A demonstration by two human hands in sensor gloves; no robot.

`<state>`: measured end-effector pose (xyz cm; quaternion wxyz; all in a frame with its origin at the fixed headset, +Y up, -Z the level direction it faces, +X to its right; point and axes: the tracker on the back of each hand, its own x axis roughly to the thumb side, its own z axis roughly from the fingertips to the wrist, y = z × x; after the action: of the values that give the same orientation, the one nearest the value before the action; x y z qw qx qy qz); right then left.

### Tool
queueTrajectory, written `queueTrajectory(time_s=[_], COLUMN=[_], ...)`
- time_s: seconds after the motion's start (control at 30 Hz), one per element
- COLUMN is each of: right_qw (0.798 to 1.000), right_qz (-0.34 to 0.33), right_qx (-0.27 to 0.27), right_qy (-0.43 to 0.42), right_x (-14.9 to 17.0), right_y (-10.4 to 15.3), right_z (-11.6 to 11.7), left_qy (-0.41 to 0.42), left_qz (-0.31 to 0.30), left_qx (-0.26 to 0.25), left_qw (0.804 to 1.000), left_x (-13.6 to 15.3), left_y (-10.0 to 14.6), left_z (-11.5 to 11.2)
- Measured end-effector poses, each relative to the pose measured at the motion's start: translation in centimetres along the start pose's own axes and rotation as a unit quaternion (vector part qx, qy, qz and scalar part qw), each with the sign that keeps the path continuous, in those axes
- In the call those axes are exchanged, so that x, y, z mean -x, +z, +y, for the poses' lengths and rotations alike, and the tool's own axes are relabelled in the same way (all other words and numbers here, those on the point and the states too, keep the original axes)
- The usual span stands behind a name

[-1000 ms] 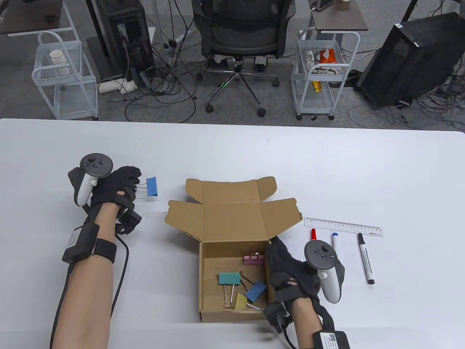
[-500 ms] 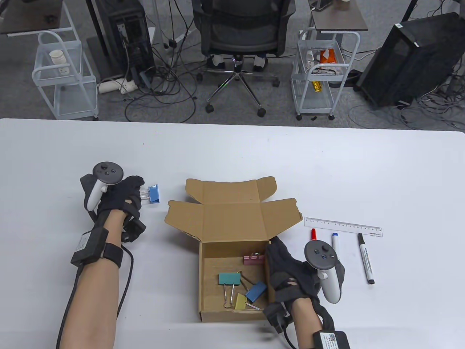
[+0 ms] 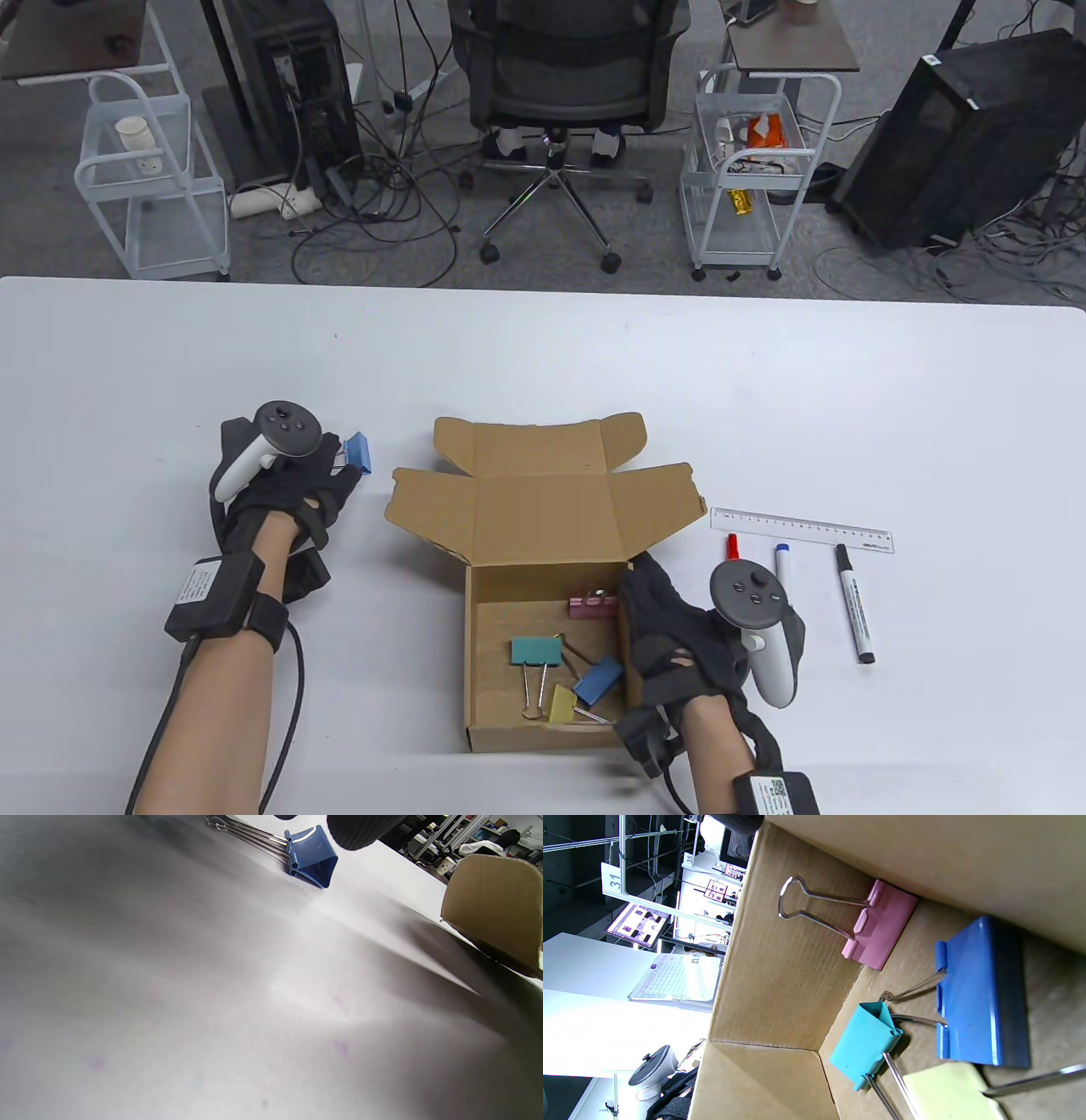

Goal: Open four flaps of mailer box and unpack office supplies

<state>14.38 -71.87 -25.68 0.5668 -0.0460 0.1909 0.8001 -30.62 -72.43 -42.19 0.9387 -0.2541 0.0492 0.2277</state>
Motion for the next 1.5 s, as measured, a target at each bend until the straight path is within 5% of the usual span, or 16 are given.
queueTrajectory(time_s=[0.4, 0.8, 1.13, 1.5], right_qw=[1.0, 1.0, 1.0, 1.0], right_qz=[0.0, -0.001, -0.003, -0.005], right_qx=[-0.003, -0.005, -0.008, -0.009], right_qy=[-0.002, -0.006, -0.011, -0.016], right_x=[0.0, 0.0, -0.1, 0.0], right_y=[0.0, 0.0, 0.0, 0.0], right_z=[0.0, 0.0, 0.1, 0.1], left_qy=[-0.016, -0.07, -0.163, -0.237], left_qz=[-0.058, -0.149, -0.225, -0.284], left_qx=[-0.058, -0.096, -0.097, -0.074], left_qw=[0.996, 0.982, 0.956, 0.926], left_x=[-1.5, -6.1, -12.8, -19.3], left_y=[5.9, 12.9, 18.2, 21.2], left_z=[1.6, 1.2, -1.5, -6.2])
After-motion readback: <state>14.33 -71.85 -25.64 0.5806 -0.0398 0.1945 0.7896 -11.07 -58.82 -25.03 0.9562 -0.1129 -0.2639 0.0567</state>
